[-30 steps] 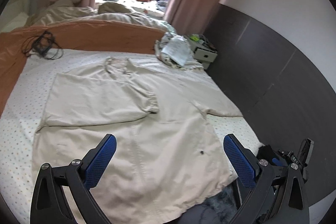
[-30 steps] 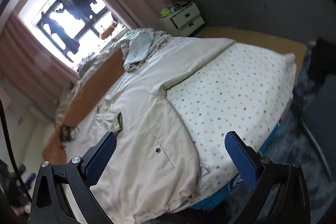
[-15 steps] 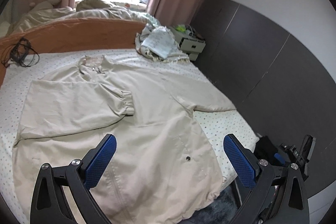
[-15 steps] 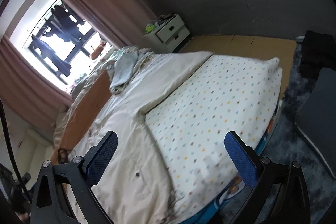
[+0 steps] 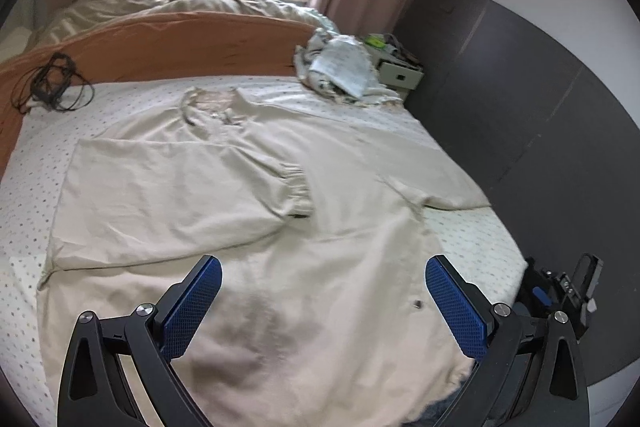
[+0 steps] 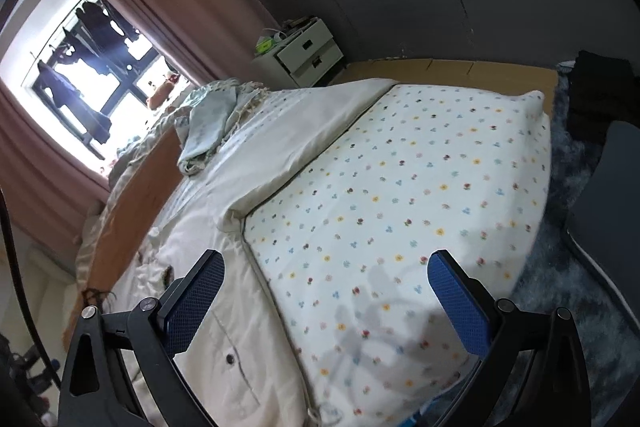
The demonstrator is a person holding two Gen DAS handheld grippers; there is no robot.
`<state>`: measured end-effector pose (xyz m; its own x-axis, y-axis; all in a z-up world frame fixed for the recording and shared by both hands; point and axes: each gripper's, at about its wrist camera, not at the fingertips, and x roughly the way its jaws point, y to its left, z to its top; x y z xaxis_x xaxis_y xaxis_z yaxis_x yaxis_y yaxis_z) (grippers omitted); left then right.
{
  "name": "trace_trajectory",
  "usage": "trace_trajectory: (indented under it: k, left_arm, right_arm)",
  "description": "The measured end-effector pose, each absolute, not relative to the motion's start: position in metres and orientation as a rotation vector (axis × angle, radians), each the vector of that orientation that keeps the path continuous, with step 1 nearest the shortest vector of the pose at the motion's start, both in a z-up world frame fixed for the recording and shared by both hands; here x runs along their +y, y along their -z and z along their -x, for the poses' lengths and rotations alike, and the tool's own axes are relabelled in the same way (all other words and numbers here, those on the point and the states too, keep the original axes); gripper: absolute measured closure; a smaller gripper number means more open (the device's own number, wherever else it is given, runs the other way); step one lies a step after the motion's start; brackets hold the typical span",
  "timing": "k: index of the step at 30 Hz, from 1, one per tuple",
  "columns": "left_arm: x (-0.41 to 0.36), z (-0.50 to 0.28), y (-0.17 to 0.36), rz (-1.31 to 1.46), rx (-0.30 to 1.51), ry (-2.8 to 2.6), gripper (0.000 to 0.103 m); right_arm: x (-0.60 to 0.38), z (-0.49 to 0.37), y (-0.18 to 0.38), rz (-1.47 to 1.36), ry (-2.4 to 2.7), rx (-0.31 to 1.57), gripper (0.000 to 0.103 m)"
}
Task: Fold large clothes
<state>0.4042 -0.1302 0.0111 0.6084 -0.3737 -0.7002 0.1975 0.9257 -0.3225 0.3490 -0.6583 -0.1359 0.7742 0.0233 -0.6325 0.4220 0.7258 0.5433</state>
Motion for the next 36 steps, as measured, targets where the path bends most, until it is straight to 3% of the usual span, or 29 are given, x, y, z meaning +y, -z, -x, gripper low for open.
trace_trajectory:
  k: [6, 8, 12, 18, 36]
  left_arm:
    - [-0.114, -0.433, 0.024, 0.279, 0.878, 0.296, 0.001]
    - [-0.109, -0.439, 0.034, 0.282, 0.880, 0.285, 0.001]
    - [-0.094, -0.451, 0.054, 0.316, 0.875, 0.237, 0.001]
    - [-0.068, -0.466, 0.087, 0.425, 0.888, 0.133, 0.005]
    - [-0.028, -0.461, 0.124, 0.507, 0.881, -0.058, 0.008]
  right_arm:
    - [-0.662, -0.392, 0.148, -0.749, 0.236, 0.656, 0.000]
    - [-0.663, -0.411, 0.151, -0.731, 0.243, 0.664, 0.005]
    - [-0.675, -0.448, 0.165, -0.765, 0.252, 0.691, 0.028]
    - [-0.697, -0.490, 0.187, -0.855, 0.210, 0.681, 0.046]
    - [-0.732, -0.590, 0.241, -0.834, 0.295, 0.705, 0.063]
